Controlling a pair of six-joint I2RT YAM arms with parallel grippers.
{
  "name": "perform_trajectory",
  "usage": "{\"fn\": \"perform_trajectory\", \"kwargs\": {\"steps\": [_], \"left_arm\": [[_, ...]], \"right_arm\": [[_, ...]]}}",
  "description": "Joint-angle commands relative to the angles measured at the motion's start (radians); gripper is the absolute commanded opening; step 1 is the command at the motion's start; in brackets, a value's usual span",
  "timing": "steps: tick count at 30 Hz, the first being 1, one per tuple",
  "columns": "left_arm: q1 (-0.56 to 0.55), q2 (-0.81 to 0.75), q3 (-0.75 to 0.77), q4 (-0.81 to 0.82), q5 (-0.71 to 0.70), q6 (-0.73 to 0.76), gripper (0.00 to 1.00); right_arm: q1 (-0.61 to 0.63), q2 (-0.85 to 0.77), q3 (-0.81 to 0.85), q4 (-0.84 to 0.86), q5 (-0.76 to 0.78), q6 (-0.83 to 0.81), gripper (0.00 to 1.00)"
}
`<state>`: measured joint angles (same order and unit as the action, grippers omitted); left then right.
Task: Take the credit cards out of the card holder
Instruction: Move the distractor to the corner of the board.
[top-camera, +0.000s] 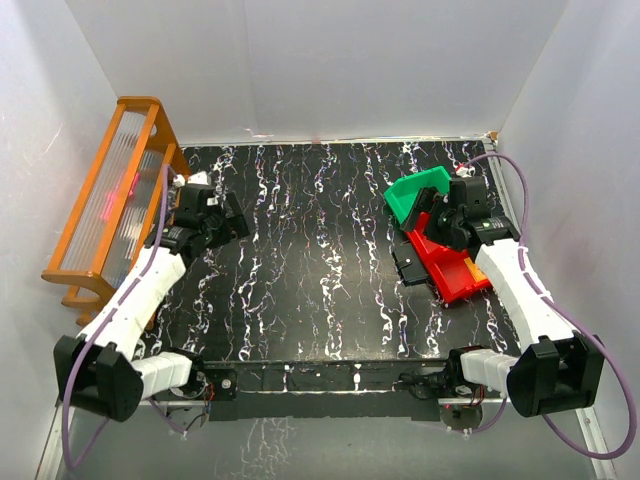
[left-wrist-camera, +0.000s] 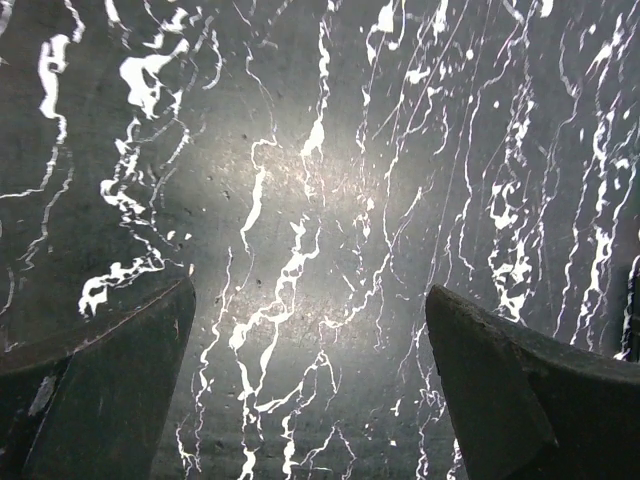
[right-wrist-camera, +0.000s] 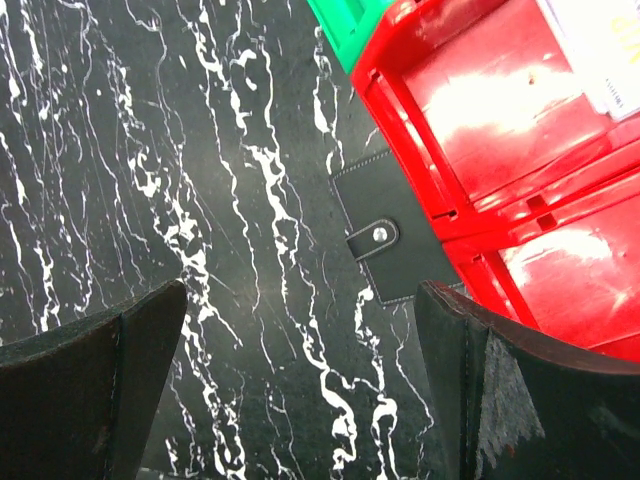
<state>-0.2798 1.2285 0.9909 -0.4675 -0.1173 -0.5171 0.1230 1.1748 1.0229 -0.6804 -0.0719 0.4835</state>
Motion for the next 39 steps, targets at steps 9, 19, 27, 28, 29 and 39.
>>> {"fn": "perform_trajectory", "kwargs": {"steps": [9,19,27,28,29,39], "left_arm": [[0.001,-0.026,0.289,-0.215,-0.163,0.038,0.99],[0.133,0.18,0.746,-0.421,-0.162,0.222,0.99],[0.381,0.382,1.044,-0.472,-0.052,0.267,0.99],[0.4,0.392,1.065,-0.471,-0.049,0.27,0.99],[0.413,0.394,1.088,-0.467,-0.059,0.268,0.99],[0.668,0.402,1.031,-0.477,-0.027,0.299,0.99]], "right_arm": [[-0.004,-0.043,-0.052,0.062,-0.092,0.056,0.98],[-0.003,-0.048,-0.044,0.056,-0.123,0.055,0.98],[-0.003,-0.076,-0.063,0.049,-0.153,0.057,0.98],[-0.003,-0.078,-0.069,0.048,-0.157,0.057,0.98],[-0.003,-0.08,-0.072,0.047,-0.16,0.056,0.98],[-0.003,-0.06,-0.099,0.04,-0.201,0.046,0.98]]}}
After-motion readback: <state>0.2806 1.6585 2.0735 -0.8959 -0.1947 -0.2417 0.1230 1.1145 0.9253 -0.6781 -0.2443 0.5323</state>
